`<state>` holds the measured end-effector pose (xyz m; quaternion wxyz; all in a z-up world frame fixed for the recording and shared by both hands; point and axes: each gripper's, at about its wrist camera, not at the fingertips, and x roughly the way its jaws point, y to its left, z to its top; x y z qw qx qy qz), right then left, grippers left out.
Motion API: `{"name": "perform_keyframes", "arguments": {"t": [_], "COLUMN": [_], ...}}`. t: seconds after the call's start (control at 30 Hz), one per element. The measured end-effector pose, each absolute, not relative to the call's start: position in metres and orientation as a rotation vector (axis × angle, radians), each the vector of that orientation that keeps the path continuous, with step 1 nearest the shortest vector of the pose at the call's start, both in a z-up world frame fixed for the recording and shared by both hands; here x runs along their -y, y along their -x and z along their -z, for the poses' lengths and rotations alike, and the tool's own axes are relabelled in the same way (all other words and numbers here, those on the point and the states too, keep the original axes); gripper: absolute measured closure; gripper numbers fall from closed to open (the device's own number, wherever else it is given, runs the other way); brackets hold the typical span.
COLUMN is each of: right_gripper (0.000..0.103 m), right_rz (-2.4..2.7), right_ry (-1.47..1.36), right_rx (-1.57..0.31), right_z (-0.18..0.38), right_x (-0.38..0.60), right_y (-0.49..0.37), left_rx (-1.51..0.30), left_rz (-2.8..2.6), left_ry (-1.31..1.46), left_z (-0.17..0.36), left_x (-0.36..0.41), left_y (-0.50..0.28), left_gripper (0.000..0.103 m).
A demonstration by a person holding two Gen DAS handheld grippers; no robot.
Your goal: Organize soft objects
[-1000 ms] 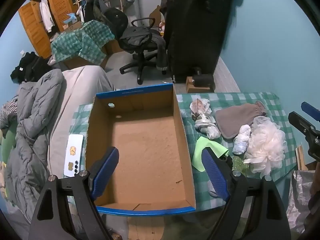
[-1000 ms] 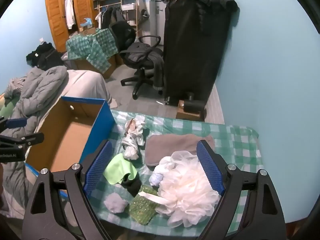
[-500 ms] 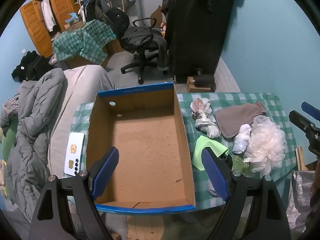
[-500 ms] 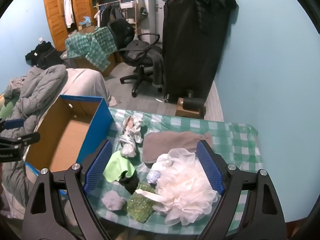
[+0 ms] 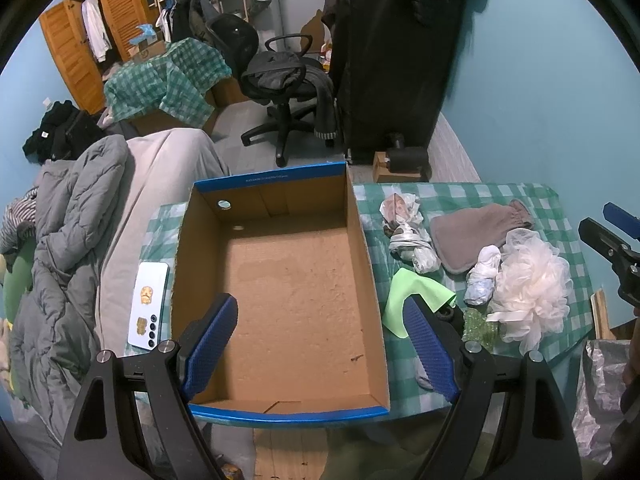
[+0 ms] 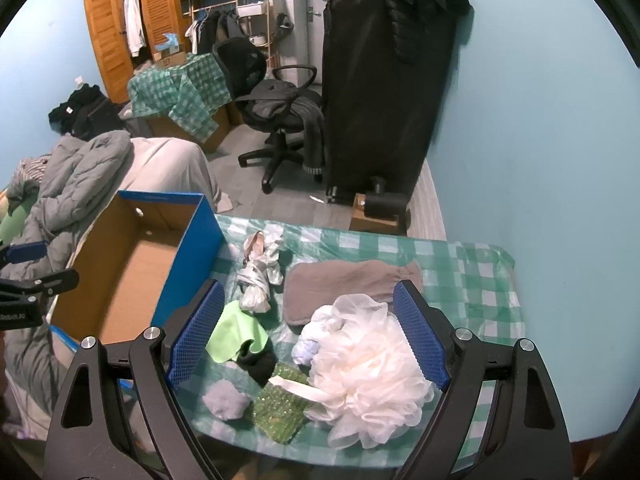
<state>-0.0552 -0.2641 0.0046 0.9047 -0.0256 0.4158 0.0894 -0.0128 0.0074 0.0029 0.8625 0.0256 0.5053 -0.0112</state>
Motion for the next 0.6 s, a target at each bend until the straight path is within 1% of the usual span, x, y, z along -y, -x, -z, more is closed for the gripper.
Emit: {"name": "perform_keyframes", "arguments": {"t": [0.6], "right_gripper": [0.018], "right_rz": [-0.186], "right_ry": [0.073], "right_rx": [-0.868], "right_z": [-0.0012], "right_x": [0.2604], "right_y": [0.0616], "left_rx": [-1.06], "left_rz": [0.025], "left_ry": [-0.059], "left_z": [-0.0034], "left_x": [-0.0075], "left_y": [0.0132], "left_gripper": [0.017]}}
